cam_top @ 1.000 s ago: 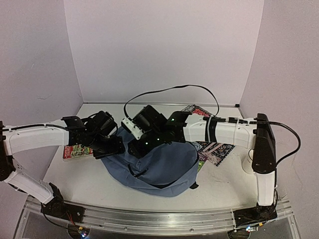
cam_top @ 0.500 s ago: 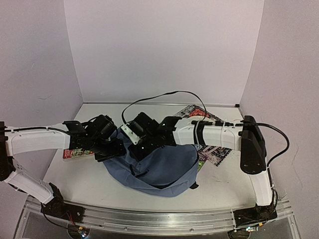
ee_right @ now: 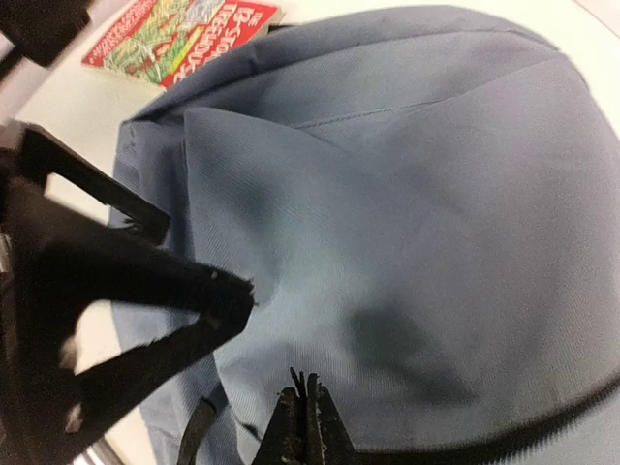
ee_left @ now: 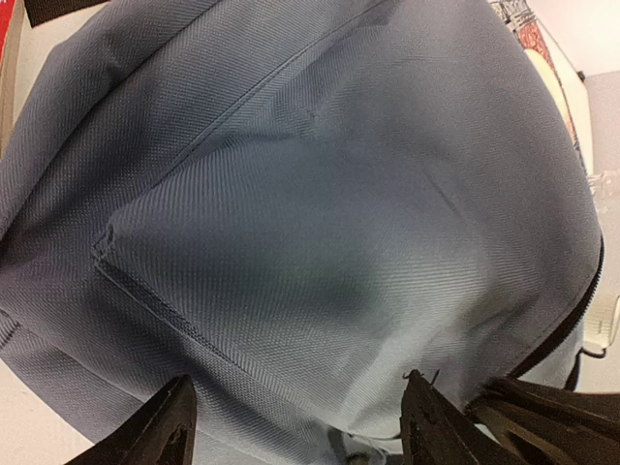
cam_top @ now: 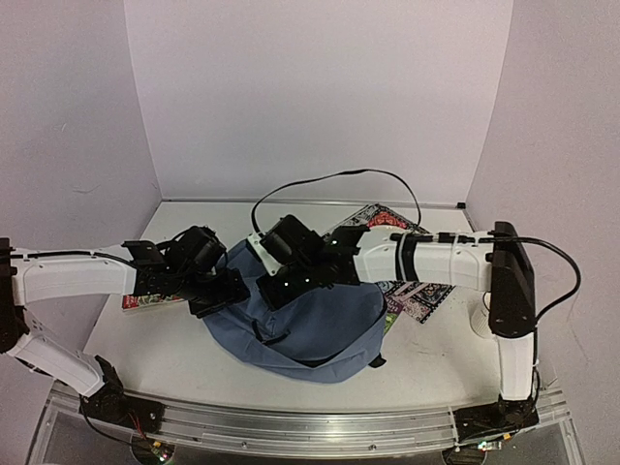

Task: Pack the student bag
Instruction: Grab the lower front pocket of the student bag, then hold the lower front pocket of the student bag.

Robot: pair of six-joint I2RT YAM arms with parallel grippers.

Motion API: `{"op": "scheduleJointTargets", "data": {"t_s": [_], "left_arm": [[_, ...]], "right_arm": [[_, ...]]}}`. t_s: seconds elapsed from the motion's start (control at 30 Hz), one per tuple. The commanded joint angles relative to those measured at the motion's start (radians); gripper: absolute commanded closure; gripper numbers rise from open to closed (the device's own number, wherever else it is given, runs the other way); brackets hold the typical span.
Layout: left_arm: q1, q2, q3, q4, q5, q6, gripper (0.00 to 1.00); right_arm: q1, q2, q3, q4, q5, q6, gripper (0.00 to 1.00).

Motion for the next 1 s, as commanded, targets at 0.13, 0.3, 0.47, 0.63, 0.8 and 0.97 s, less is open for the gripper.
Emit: {"op": "scheduleJointTargets", "data": {"t_s": [0.13,0.3,0.47,0.63,0.8,0.97], "left_arm": [[0.005,-0.049,-0.075,0.224,0.059,-0.151,0.3],[0.006,-0.03,-0.091,0.313,0.085,-0.201,0.31],[0.007,-0.022,-0.12,0.419,0.139,-0.256,0.45],[0.007,-0.009,-0.132,0.44,0.141,-0.274,0.69],[0.007,-0.007,-0.141,0.454,0.13,-0.278,0.95],[0.008,-0.028,-0.155,0.437,0.11,-0.268,1.0]], "right_arm": [[-0.018,-0.204,-0.178,0.284,0.006,0.159,1.0],[-0.018,-0.184,-0.178,0.302,-0.047,0.167,1.0],[-0.019,-0.175,-0.184,0.32,-0.071,0.169,1.0],[-0.018,-0.171,-0.189,0.32,-0.052,0.15,1.0],[-0.021,-0.171,-0.194,0.32,-0.039,0.139,1.0],[-0.045,-0.187,-0.216,0.319,-0.01,0.131,1.0]]}}
